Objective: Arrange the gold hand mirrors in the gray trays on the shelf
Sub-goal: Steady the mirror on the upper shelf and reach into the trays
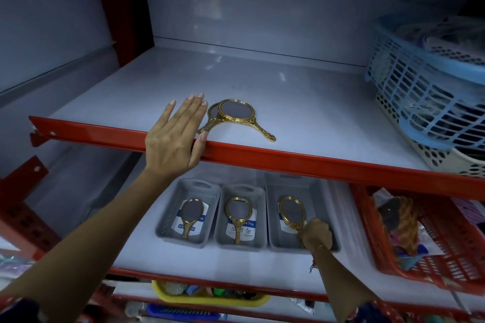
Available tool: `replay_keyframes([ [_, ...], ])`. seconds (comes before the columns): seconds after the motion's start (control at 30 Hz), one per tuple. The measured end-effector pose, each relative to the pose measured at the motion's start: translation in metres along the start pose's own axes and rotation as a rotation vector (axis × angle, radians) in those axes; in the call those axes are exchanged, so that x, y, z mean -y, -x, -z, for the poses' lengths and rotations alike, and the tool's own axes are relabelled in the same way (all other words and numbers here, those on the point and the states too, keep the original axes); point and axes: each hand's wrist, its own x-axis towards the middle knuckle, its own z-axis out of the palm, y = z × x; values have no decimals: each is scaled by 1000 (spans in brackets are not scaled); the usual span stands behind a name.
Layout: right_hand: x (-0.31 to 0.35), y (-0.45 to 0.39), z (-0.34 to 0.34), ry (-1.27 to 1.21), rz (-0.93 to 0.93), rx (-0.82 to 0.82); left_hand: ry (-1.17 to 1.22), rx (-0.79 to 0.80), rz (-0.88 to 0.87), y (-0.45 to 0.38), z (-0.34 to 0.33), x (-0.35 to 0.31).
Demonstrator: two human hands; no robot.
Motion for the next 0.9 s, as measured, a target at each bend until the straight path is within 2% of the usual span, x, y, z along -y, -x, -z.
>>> replay_keyframes([
  [0.37,10,4,8,-36,9,34,0,-7,-11,-1,-3,2],
  [0.57,28,20,43,-120,119,42,14,16,3,0,-1,2],
  [0.67,46,50,79,-134,202,156,33,46,18,0,1,1],
  [0.77,67,88,118,-336,251,414,57,65,32,0,3,0],
  [0.9,109,144,181,-529,368,574,87,91,49,-1,7,0],
])
